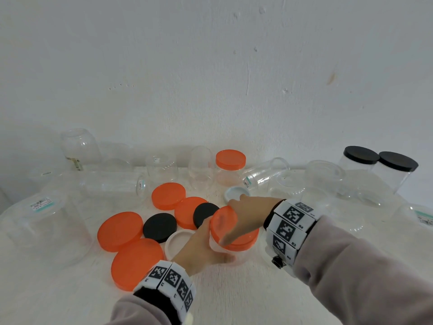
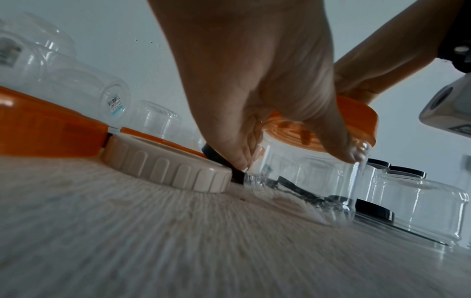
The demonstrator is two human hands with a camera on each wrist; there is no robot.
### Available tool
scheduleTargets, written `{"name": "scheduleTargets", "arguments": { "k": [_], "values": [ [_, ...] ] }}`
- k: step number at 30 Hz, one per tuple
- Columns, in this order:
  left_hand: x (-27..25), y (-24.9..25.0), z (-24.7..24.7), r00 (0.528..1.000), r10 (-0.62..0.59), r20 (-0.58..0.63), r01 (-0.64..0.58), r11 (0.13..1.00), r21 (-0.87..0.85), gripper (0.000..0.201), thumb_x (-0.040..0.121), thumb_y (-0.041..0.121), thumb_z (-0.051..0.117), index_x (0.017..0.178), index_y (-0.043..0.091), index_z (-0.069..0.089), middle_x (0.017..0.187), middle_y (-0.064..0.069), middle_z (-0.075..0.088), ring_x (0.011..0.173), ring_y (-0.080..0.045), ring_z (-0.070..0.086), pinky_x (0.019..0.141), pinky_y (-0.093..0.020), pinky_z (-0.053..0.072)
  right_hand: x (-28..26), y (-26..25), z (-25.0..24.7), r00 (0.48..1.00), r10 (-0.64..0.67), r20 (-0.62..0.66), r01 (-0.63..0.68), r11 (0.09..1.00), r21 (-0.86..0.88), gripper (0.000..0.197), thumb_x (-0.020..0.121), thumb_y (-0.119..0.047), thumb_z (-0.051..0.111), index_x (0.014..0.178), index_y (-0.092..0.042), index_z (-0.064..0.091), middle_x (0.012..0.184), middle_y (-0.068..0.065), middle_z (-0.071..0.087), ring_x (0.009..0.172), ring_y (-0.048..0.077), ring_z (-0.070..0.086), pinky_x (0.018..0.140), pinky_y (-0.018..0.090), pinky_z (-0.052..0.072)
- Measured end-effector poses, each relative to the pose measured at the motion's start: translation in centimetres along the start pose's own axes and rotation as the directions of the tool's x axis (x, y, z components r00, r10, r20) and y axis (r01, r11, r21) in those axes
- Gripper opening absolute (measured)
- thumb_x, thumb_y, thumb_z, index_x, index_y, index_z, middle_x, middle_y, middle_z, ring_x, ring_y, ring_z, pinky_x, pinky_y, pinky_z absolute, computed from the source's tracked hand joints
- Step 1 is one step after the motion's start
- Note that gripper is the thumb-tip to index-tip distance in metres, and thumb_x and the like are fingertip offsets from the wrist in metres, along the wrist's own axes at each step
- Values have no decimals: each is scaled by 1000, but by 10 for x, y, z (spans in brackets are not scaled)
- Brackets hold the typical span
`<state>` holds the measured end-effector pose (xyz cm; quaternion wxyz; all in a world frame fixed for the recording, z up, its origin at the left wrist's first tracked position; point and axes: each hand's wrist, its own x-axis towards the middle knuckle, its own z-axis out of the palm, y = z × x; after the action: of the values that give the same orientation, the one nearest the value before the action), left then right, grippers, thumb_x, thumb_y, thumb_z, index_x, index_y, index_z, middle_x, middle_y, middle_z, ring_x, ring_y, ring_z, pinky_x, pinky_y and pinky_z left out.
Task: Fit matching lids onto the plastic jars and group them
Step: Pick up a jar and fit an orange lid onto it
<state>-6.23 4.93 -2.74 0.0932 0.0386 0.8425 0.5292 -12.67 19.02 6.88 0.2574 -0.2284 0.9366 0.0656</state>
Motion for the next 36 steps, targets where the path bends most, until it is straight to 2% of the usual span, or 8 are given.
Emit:
{"name": "scheduleTargets", "arguments": {
  "k": [5, 10, 13, 20, 25, 29, 32, 36],
  "values": [
    [0, 3, -1, 1000, -26, 2, 26, 999, 41, 103, 70, 23, 84, 147, 26, 16, 142, 8, 38, 130, -11, 40, 110, -36, 38, 0, -1, -2, 993, -93, 70, 96, 994, -47, 112, 66, -54, 79, 147, -47, 2, 148, -4, 21, 135, 29, 28, 102, 53, 38],
    [-1, 1, -1, 1000, 2, 7, -2, 1000, -10, 98, 70, 22, 84, 144, 29, 22, 134, 15, 43, 121, -2, 44, 105, -26, 38, 3, 1, 4, 998, -59, 0, 59, 997, 53, 103, 63, -74, 67, 146, -36, 19, 139, -1, 32, 114, 26, 47, 91, 44, 47],
    [-2, 0, -2, 1000, 5, 11, -5, 1000, -7, 96, 70, 22, 84, 144, 29, 23, 135, 14, 45, 123, -3, 44, 106, -30, 40, 3, 0, 7, 1000, -6, -22, 8, 998, 59, 102, 63, -81, 59, 144, -29, 24, 138, 1, 34, 118, 27, 48, 91, 43, 47],
    [-1, 4, -2, 1000, 4, 15, -4, 999, 42, 98, 71, 23, 83, 143, 32, 17, 132, 18, 38, 121, -2, 40, 109, -28, 37, 2, 3, -1, 994, -104, 37, 104, 994, 12, 116, 63, -56, 80, 148, -44, 2, 144, -2, 25, 132, 28, 32, 101, 52, 41],
    [1, -1, -1, 1000, 10, 13, -10, 1000, 26, 94, 70, 26, 83, 138, 37, 20, 123, 28, 40, 108, 9, 43, 95, -14, 36, 4, 2, 4, 996, -85, -18, 86, 995, 42, 103, 61, -69, 73, 144, -33, 24, 119, -5, 33, 112, 22, 43, 90, 44, 47],
    [1, -3, -1, 1000, 13, 10, -13, 1000, 21, 97, 70, 27, 83, 143, 32, 20, 134, 17, 43, 119, 0, 43, 101, -22, 38, 3, -2, 10, 998, -18, -61, 23, 997, 72, 102, 62, -78, 63, 141, -23, 29, 132, 2, 37, 96, 19, 43, 76, 33, 44],
    [1, -3, -1, 1000, 9, 12, -9, 1000, 15, 93, 71, 24, 83, 140, 38, 21, 130, 21, 42, 116, 3, 43, 100, -19, 38, 2, -4, 5, 1000, 4, -27, -3, 1000, 18, 103, 63, -76, 67, 143, -24, 27, 136, 5, 38, 110, 24, 47, 87, 39, 47],
    [2, -2, -1, 1000, -4, 15, 3, 999, 42, 94, 71, 23, 83, 138, 41, 20, 133, 20, 40, 121, 1, 41, 104, -21, 36, 1, -6, -2, 996, -79, 48, 81, 995, -53, 113, 66, -52, 80, 149, -40, 5, 149, 2, 22, 136, 32, 27, 100, 54, 40]
  ]
}}
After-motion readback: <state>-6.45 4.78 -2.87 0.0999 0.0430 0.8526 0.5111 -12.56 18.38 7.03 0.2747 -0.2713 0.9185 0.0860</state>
